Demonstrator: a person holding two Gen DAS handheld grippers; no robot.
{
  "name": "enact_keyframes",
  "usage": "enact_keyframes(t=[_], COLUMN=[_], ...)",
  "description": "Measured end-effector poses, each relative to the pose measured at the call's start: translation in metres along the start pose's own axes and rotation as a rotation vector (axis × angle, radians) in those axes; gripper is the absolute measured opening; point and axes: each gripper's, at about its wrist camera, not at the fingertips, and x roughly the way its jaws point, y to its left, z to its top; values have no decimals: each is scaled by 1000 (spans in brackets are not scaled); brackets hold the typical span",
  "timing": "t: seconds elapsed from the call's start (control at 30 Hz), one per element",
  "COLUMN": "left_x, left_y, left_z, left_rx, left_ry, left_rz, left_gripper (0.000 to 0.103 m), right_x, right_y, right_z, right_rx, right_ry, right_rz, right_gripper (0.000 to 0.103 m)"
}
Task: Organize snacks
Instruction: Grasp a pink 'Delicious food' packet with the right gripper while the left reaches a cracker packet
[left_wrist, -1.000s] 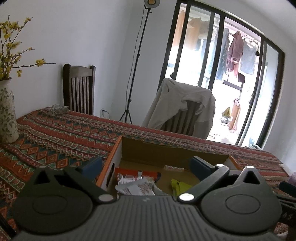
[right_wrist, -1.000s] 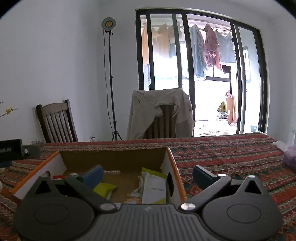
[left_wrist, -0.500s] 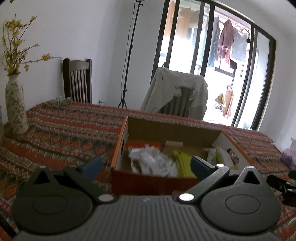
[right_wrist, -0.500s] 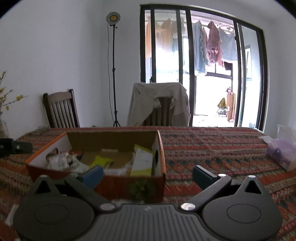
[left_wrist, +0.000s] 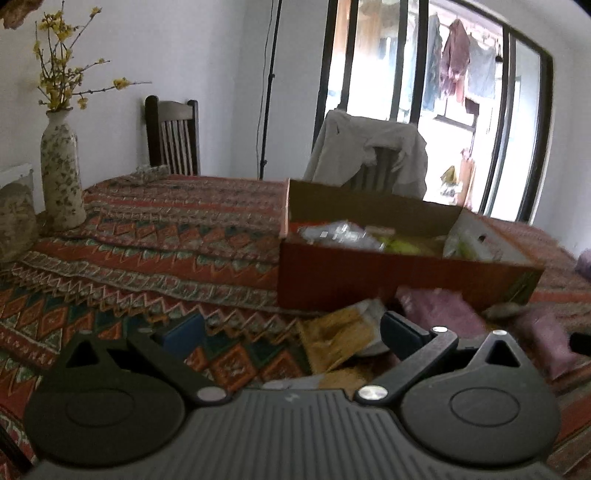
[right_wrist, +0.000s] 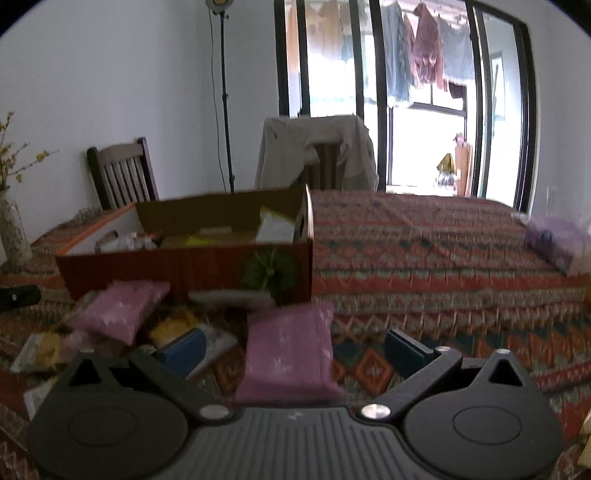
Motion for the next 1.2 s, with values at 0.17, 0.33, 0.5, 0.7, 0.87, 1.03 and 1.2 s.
enact_keyframes(t=[0.17,0.33,0.5,0.7,0.87,1.03,1.2], left_x=[4,5,5,7,8,8,9], left_y=[6,8,8,9,8,11,11], left_z=[-1,-1,-1,-1,-2,-2,-1], left_rx=[-33,-50,-51,-55,-58,-73,-73], left_ry=[15,24,25,38,40,42,43], left_rz=[-25,-43,-49,-48,-42,-33,-22], left_gripper=[103,103,103,103,103,103,103], right_x=[11,36,63,75,74,58,39], right_y=[1,3,3,-4,-4,4,-4], right_z=[1,9,16,12,12,6,5], right_rx=[-5,-30,-45,10,11,-3,49], right_ry=[26,95,166,168,160,104,-4], right_rz=[-37,-69,-106,-76,-61,-45,-54], right_gripper=[103,103,103,103,99,60,60])
